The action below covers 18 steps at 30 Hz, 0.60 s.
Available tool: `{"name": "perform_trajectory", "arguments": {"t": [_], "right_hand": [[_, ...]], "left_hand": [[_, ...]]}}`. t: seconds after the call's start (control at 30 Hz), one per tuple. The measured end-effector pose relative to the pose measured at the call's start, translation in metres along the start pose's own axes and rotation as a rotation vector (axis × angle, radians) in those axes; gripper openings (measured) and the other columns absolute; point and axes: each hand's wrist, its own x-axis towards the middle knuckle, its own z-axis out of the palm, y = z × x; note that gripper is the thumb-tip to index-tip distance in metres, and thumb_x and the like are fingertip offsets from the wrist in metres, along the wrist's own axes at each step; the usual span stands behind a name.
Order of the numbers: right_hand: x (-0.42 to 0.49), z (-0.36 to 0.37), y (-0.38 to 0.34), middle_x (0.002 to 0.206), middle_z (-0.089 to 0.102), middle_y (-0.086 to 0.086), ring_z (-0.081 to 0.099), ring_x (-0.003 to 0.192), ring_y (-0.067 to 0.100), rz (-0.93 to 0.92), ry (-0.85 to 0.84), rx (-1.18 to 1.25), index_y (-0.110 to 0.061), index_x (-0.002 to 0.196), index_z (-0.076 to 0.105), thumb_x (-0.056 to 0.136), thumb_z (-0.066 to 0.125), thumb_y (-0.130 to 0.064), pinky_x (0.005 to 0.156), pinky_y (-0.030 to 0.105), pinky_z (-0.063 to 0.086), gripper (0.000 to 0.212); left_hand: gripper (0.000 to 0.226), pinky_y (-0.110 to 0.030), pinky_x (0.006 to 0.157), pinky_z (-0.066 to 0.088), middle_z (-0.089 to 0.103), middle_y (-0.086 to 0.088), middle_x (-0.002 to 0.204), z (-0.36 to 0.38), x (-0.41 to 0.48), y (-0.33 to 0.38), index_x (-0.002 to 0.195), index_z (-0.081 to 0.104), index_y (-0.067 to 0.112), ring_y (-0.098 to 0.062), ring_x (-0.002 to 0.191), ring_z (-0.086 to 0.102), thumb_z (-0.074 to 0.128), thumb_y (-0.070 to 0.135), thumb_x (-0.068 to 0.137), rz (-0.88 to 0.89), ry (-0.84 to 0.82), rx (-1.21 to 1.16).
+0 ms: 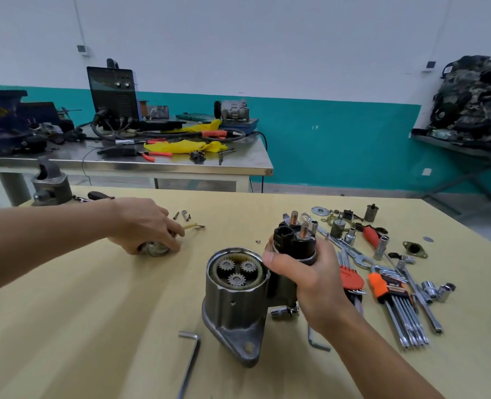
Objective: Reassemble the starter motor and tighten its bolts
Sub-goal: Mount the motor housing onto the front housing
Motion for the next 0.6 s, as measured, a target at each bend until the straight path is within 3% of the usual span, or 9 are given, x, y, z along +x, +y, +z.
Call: {"name": "perform_trajectory", "arguments": {"t": [0.1, 0.27, 0.37, 0.5, 0.6], "right_hand": [[0.001, 0.000, 0.001, 0.065, 0.062, 0.002, 0.062, 0.063, 0.015, -0.008, 0.016, -0.011, -0.008, 0.071, 0.064, 0.063, 0.075, -0.031, 0.057, 0.023, 0.051, 0.027], [0.001, 0.001, 0.001, 0.065, 0.061, 0.002, 0.061, 0.064, 0.016, -0.010, 0.013, -0.014, -0.008, 0.069, 0.063, 0.062, 0.075, -0.032, 0.057, 0.025, 0.050, 0.027], [0.002, 0.001, 0.003, 0.065, 0.061, 0.004, 0.061, 0.064, 0.017, -0.012, 0.031, -0.024, -0.007, 0.069, 0.063, 0.061, 0.076, -0.032, 0.058, 0.026, 0.049, 0.030], [0.002, 0.000, 0.004, 0.067, 0.061, 0.005, 0.061, 0.065, 0.019, -0.001, 0.045, -0.007, -0.012, 0.068, 0.066, 0.060, 0.077, -0.032, 0.058, 0.027, 0.051, 0.024], [0.002, -0.001, 0.005, 0.068, 0.063, 0.004, 0.063, 0.064, 0.018, 0.016, 0.061, 0.011, -0.015, 0.069, 0.067, 0.059, 0.077, -0.032, 0.057, 0.028, 0.053, 0.022]], "left_hand": [[0.069, -0.036, 0.073, 0.049, 0.029, 0.012, 0.156, 0.005, -0.002, -0.001, 0.145, 0.026, 0.046, -0.025, 0.110, 0.053, 0.063, 0.036, 0.088, 0.028, 0.029, 0.043], [0.064, -0.031, 0.069, 0.044, 0.023, 0.014, 0.159, 0.013, -0.010, -0.001, 0.147, 0.027, 0.044, -0.020, 0.125, 0.039, 0.060, 0.039, 0.092, -0.030, 0.113, 0.040], [0.066, -0.028, 0.078, 0.053, 0.023, 0.015, 0.160, 0.008, -0.027, -0.001, 0.148, 0.029, 0.046, -0.017, 0.133, 0.034, 0.063, 0.039, 0.092, -0.060, 0.250, -0.020], [0.070, -0.024, 0.071, 0.055, 0.029, 0.014, 0.152, -0.009, -0.052, 0.013, 0.140, 0.036, 0.043, -0.017, 0.130, 0.036, 0.075, 0.035, 0.083, -0.051, 0.489, -0.080], [0.073, -0.032, 0.069, 0.061, 0.039, 0.009, 0.144, -0.014, -0.068, 0.035, 0.135, 0.045, 0.037, -0.019, 0.124, 0.042, 0.084, 0.032, 0.074, -0.018, 0.635, -0.090]]}}
